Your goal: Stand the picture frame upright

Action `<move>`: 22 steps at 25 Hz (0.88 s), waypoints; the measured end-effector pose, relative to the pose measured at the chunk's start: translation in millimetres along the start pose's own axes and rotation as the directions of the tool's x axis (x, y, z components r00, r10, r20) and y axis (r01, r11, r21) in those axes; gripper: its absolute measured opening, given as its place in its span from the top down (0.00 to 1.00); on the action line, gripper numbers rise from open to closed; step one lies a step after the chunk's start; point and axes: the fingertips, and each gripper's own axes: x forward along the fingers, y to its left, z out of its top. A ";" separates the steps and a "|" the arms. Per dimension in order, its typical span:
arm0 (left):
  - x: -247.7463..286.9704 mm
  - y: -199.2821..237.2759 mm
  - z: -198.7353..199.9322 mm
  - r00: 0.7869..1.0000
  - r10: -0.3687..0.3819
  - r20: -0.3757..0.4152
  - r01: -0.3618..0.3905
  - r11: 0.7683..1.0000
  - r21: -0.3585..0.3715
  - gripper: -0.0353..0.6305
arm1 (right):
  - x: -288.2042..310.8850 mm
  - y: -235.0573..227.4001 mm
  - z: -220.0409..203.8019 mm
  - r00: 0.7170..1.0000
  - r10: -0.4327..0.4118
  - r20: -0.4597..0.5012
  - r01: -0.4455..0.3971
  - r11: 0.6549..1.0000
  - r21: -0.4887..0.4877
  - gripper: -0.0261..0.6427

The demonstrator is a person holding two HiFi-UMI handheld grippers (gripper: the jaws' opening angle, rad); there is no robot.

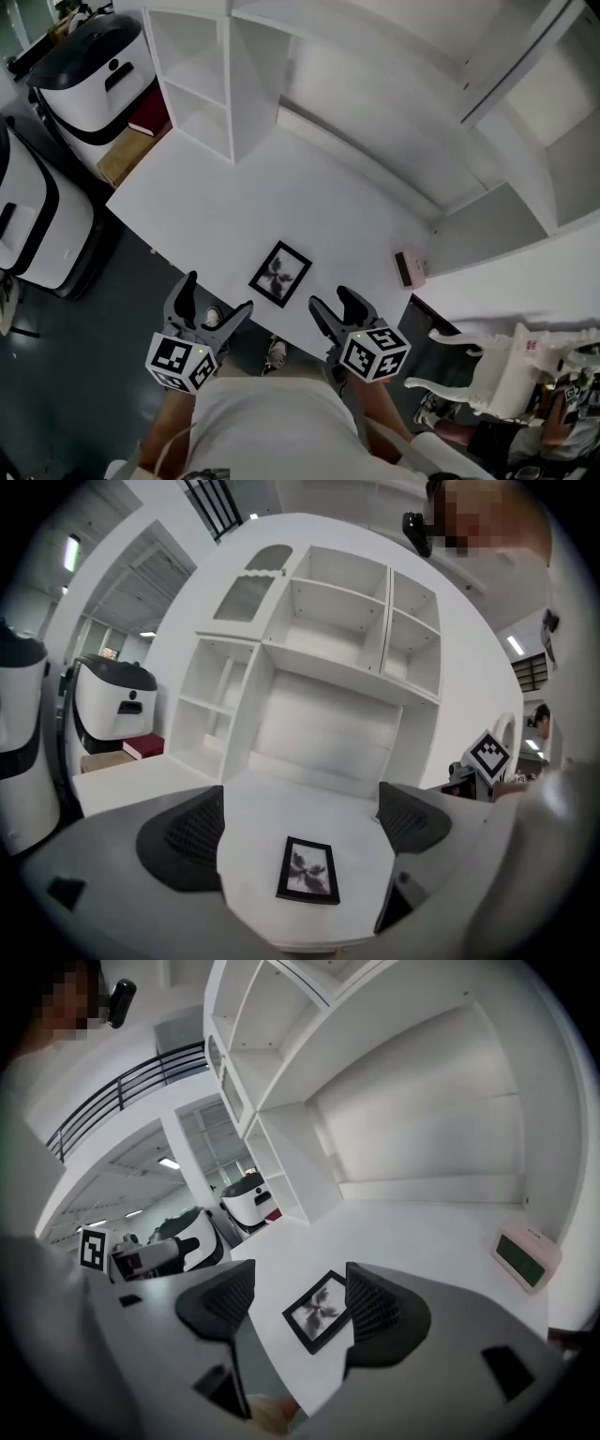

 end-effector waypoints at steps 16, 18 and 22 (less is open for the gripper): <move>140.1 27.5 -109.6 0.724 -0.432 -0.538 0.473 0.878 -0.068 0.24 | 91.9 -45.7 -62.7 0.917 -0.371 -0.143 0.392 0.906 0.160 0.55; 148.2 25.8 -126.8 0.677 -0.438 -0.592 0.493 0.867 -0.078 0.27 | 99.2 -53.3 -72.9 0.903 -0.394 -0.169 0.420 0.893 0.161 0.55; 160.5 22.9 -157.2 0.605 -0.417 -0.678 0.515 0.855 -0.066 0.36 | 110.9 -66.5 -87.1 0.892 -0.404 -0.200 0.439 0.881 0.176 0.55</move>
